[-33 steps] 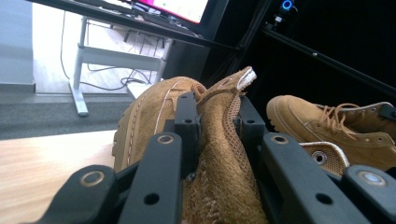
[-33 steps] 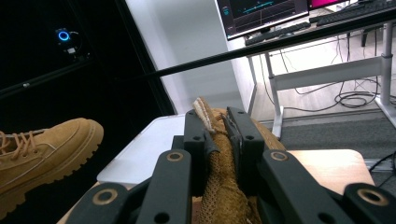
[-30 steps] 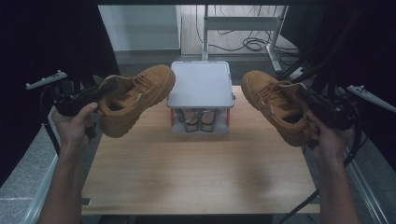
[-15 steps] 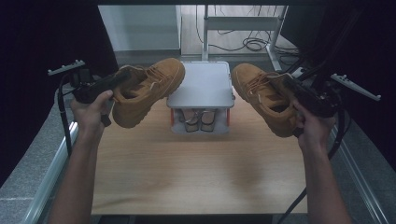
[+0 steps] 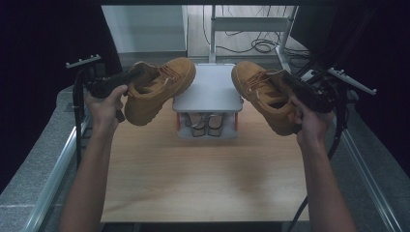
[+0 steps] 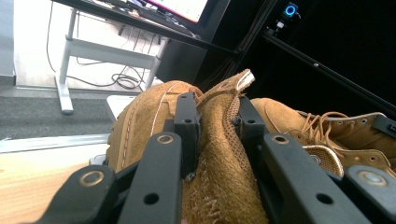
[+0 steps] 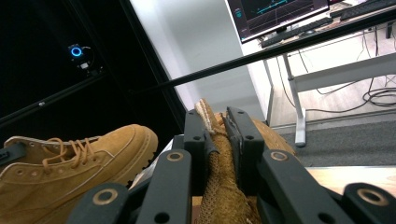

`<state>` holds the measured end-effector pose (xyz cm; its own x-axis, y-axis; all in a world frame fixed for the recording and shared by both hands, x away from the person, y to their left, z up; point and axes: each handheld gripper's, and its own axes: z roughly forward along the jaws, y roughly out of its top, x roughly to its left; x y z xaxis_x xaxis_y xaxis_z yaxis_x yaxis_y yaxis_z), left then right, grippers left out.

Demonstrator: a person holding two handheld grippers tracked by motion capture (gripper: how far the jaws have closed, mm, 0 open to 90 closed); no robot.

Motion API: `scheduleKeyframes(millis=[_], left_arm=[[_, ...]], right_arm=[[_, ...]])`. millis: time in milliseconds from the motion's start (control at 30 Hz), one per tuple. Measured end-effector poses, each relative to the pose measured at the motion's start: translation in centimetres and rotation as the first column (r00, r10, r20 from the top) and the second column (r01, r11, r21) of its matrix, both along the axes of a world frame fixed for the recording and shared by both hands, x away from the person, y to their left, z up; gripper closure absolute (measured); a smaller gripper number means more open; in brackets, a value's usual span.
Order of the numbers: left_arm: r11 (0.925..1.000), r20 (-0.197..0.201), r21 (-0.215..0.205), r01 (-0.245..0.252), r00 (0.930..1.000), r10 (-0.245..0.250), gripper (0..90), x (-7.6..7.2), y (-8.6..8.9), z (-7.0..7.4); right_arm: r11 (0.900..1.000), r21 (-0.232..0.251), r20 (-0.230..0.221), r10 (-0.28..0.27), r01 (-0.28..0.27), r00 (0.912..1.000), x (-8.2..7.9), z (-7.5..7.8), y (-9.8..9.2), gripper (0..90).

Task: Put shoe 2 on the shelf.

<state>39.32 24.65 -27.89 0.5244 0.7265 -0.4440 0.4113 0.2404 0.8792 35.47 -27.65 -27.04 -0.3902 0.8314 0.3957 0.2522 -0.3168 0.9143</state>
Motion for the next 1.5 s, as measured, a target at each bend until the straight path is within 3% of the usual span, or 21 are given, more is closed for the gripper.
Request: scheduleKeyframes(millis=[500, 800, 1033, 1300, 1500], left_arm=[[1.0, -0.029, 0.006, -0.006, 0.9996, 0.006, 75.6, 4.3, -3.1, 0.8], [0.9991, -0.057, -0.028, -0.032, 0.9979, 0.03, 75.5, 6.5, -4.7, 0.5], [0.9954, -0.106, -0.058, -0.077, 0.9919, 0.07, 75.5, 8.4, -5.5, -0.6], [0.9895, -0.13, -0.095, -0.109, 0.9869, 0.096, 75.1, 9.8, -5.7, -1.3], [0.9806, -0.175, -0.132, -0.145, 0.977, 0.121, 74.8, 10.6, -6.1, -2.2]], right_arm=[[0.999, 0.026, -0.021, -0.018, 0.019, 0.9996, 3.7, 0.6, 3.1, 78.8], [0.997, 0.064, -0.045, -0.032, 0.035, 0.9985, 6.5, 0.6, 5.3, 78.8], [0.993, 0.103, -0.069, -0.056, 0.062, 0.9961, 9.5, -0.2, 7.3, 78.8], [0.987, 0.133, -0.075, -0.08, 0.089, 0.994, 11.2, -0.4, 9.5, 78.7], [0.976, 0.18, -0.101, -0.107, 0.124, 0.9891, 12.2, -1.6, 11.0, 78.7]])
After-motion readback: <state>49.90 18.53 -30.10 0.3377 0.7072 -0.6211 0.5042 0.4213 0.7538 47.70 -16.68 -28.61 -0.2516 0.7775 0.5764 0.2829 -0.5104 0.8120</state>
